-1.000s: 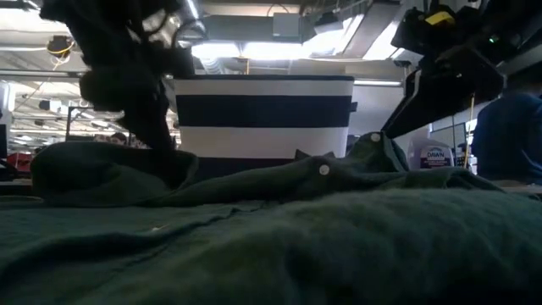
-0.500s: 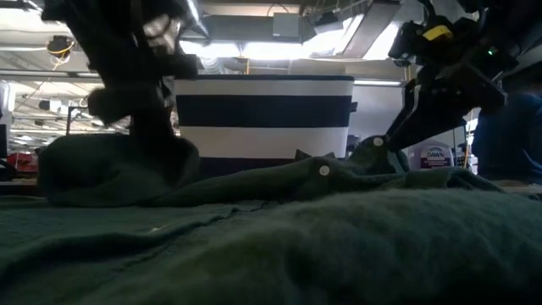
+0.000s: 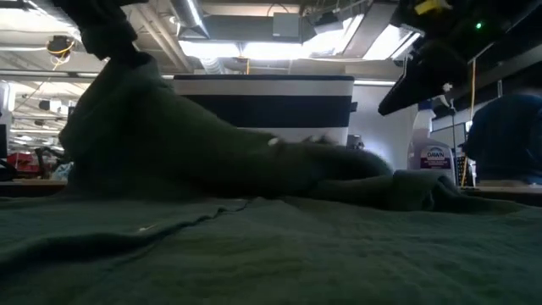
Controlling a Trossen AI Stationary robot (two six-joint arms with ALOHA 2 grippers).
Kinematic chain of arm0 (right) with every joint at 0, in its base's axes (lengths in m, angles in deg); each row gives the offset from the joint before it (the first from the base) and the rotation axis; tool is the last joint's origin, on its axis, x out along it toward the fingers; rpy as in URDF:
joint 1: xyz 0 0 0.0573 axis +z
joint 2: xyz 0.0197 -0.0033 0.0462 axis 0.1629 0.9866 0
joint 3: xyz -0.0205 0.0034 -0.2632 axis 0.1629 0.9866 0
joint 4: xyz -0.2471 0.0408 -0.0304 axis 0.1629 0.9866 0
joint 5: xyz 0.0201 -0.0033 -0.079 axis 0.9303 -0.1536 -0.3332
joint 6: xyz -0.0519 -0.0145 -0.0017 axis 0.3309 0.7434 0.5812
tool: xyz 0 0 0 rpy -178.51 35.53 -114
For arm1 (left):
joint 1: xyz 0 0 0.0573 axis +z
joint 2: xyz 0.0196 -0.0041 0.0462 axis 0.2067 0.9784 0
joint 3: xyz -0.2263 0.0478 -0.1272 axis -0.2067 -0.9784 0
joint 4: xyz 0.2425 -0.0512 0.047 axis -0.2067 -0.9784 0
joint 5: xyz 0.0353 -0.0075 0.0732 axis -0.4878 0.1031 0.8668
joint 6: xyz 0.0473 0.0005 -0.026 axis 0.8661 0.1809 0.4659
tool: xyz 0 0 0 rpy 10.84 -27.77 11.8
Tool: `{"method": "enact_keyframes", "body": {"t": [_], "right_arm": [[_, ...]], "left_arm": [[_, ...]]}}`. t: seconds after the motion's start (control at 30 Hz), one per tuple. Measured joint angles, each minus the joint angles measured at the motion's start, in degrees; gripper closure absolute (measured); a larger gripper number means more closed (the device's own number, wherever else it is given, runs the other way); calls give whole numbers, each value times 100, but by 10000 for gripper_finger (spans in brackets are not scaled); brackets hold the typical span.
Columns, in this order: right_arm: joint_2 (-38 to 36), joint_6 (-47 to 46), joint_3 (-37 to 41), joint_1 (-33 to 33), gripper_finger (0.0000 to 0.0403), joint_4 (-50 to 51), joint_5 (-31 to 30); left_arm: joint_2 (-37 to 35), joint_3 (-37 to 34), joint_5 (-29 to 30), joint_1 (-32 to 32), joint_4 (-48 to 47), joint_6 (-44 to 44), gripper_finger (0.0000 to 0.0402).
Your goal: Fold Laundry from Bin
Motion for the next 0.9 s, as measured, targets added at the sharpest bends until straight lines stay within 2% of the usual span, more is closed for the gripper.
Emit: {"method": "enact_keyframes", "body": {"t": [0.17, 0.27, 0.43, 0.6, 0.73, 0.9], "right_arm": [[23, -641, 451, -364, 226, -215, 107], [24, -730, 793, -556, 226, -748, 475], [25, -575, 1246, -761, 226, -1733, 1446], [81, 83, 1782, -758, 226, -3088, 1918], [104, 193, 1981, -754, 226, -3477, 2698], [102, 84, 1987, -749, 226, -3743, 4077]], "left_arm": [[-80, -266, -15, 203, 12, 43, 398], [-57, -435, -55, 295, 134, 118, 398], [-54, -647, -71, 424, 295, 280, 398], [-50, -768, -80, 511, 422, 291, 398], [-53, -768, -226, 515, 443, 290, 398], [-53, -768, -246, 515, 447, 290, 398]]}}
